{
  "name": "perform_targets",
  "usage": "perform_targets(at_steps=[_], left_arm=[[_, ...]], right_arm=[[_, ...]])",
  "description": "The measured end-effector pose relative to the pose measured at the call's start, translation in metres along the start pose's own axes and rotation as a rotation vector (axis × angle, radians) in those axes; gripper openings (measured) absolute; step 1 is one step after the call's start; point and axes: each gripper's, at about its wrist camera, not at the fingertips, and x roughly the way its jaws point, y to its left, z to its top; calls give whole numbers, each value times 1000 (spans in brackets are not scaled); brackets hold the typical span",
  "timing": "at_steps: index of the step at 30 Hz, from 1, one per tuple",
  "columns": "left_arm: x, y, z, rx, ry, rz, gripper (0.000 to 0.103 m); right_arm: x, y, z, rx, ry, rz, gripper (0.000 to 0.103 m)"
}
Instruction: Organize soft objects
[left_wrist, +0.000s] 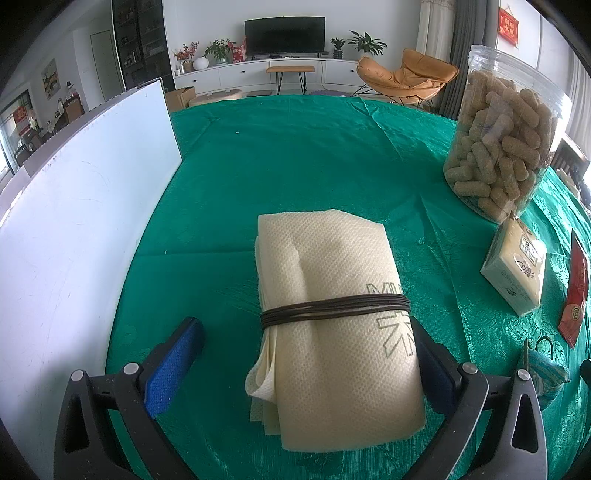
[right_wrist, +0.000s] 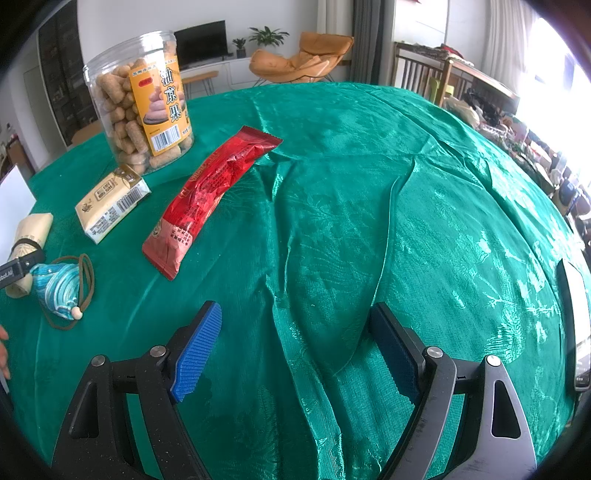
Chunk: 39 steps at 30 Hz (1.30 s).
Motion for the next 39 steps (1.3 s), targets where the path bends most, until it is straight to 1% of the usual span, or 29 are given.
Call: perform_targets(at_steps=[14,17,19,21,23,26,29,31,33,34,35,36,37,38,39], left_arm=[[0,0,0,0,0,0,103],[0,0,0,0,0,0,103],[1,0,1,0,0,0,103],[2,-1,1,0,0,0,103],[1,0,1,-1,0,0,103],[2,0,1,-1,0,0,103],[2,-1,1,-1,1,0,103],[1,0,0,-2,4,-2,103],[-1,-1,3,19,41,-16,103],[-3,-1,2,42,83,-31,103],[1,-9,4,51,95,-40,96],[-4,-8,3,58,83,-47,87],[-11,-7,0,67,53,-52,56],[-17,-6,-2,72,41,-61,50],[-21,-3,-3,55,42,-85,46]], right_arm=[[1,-1,0,0,0,3,85],[2,-1,2,-15,18,14,85],[5,-2,9,-20,64,18,85],[6,-2,16,15,96,27,85],[8,-1,24,53,110,65,85],[15,10,39,81,131,150,84],[30,25,60,84,158,169,84],[44,32,73,90,181,160,85],[49,37,82,78,175,142,79],[51,42,86,56,186,126,71],[50,43,87,44,182,135,36],[46,44,90,36,190,146,25],[42,43,90,34,199,157,25],[36,42,90,29,197,178,25],[30,40,89,20,188,187,25]])
